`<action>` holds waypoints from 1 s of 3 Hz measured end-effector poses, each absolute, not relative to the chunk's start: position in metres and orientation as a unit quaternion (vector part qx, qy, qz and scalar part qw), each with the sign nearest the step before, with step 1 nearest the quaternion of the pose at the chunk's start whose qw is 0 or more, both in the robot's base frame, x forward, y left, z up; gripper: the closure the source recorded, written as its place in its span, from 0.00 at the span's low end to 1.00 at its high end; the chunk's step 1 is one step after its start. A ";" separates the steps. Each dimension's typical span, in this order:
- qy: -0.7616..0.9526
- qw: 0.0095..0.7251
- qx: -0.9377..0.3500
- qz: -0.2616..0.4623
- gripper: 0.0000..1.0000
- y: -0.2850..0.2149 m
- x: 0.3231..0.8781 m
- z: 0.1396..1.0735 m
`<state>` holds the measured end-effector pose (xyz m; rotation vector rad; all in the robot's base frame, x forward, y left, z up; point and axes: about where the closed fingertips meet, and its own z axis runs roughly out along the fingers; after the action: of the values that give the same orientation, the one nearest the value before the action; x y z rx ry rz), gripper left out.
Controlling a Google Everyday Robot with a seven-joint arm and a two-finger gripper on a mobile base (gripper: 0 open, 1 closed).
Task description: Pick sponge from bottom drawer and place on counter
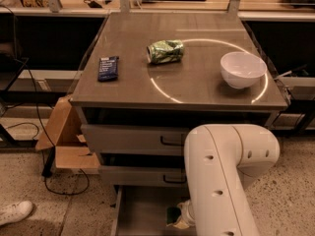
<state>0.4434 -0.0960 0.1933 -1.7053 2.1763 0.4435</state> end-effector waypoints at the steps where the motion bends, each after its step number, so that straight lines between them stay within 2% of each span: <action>1: 0.774 0.176 -0.590 0.149 1.00 -0.108 0.439 0.209; 3: 0.796 0.211 -0.555 0.114 1.00 -0.159 0.409 0.277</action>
Offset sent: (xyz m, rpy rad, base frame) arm -0.0818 -0.0558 0.0930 -0.0019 -0.1190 -0.1993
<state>0.4086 -0.1587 0.2772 -1.5431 2.2130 0.3165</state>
